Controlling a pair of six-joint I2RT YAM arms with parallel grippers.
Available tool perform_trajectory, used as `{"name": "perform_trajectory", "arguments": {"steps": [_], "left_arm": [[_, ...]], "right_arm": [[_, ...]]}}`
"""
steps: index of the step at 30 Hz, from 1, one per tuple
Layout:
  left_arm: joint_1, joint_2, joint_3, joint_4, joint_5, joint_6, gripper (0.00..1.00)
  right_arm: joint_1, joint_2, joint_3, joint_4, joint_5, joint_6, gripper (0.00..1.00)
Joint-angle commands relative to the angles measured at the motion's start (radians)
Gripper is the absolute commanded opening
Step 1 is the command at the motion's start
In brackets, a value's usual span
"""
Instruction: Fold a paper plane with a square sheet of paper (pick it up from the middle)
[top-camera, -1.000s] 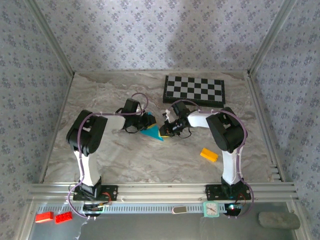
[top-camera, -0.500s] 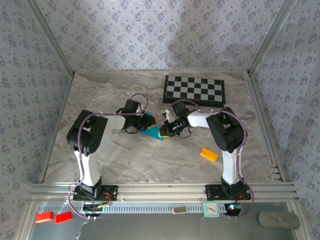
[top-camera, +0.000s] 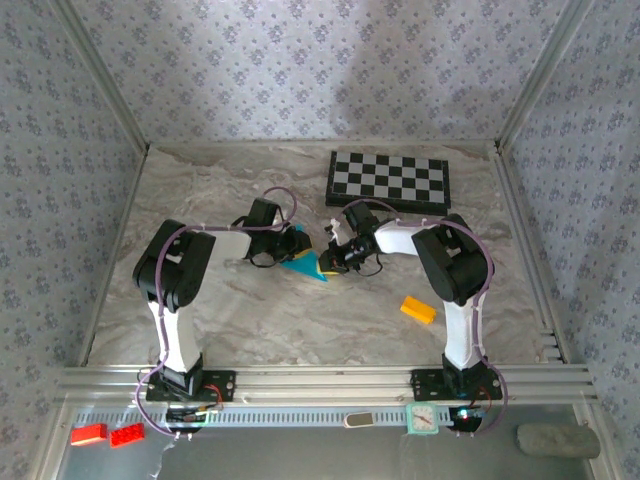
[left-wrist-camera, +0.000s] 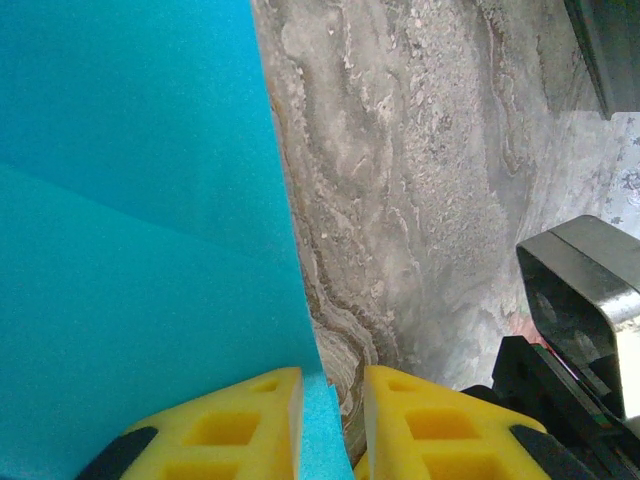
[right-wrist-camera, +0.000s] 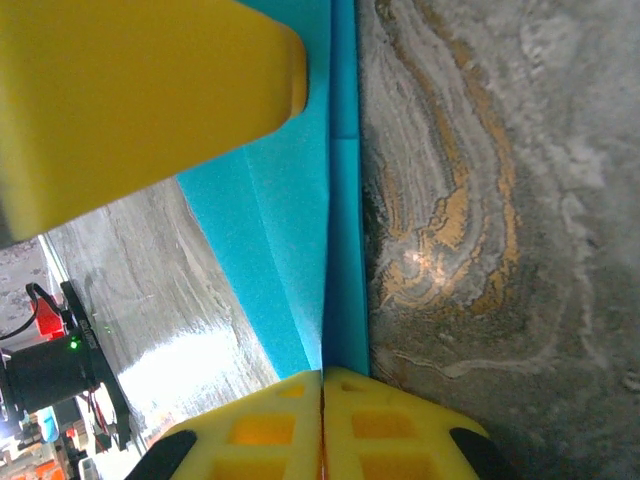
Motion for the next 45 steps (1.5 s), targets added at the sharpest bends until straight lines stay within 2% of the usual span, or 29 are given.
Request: {"name": "perform_trajectory", "arguments": {"steps": [1,7,13,20,26,30,39,45], "left_arm": [[0.008,0.025,0.023,-0.057,-0.024,0.020,0.24],[0.011,0.036,0.020,-0.086,-0.048,0.012,0.23],[0.012,0.045,0.025,-0.105,-0.052,0.014,0.24],[0.014,0.056,0.036,-0.130,-0.052,0.020,0.24],[0.014,0.060,0.046,-0.150,-0.051,0.025,0.24],[0.014,0.058,0.049,-0.159,-0.054,0.029,0.24],[0.013,0.066,0.054,-0.178,-0.056,0.026,0.23],[0.013,0.072,0.057,-0.189,-0.059,0.018,0.23]], "right_arm": [[-0.013,0.029,-0.003,-0.098,0.053,-0.035,0.12],[-0.015,-0.006,0.012,-0.141,0.009,-0.061,0.13],[-0.014,-0.029,0.003,-0.185,0.021,-0.094,0.13],[-0.013,-0.033,-0.005,-0.166,0.078,-0.064,0.11],[-0.022,-0.141,-0.036,-0.056,0.038,-0.003,0.23],[-0.011,-0.198,-0.033,-0.059,0.085,-0.001,0.27],[0.076,-0.175,0.057,-0.157,0.211,-0.007,0.16],[0.115,-0.121,0.109,-0.167,0.264,0.029,0.13]]}}
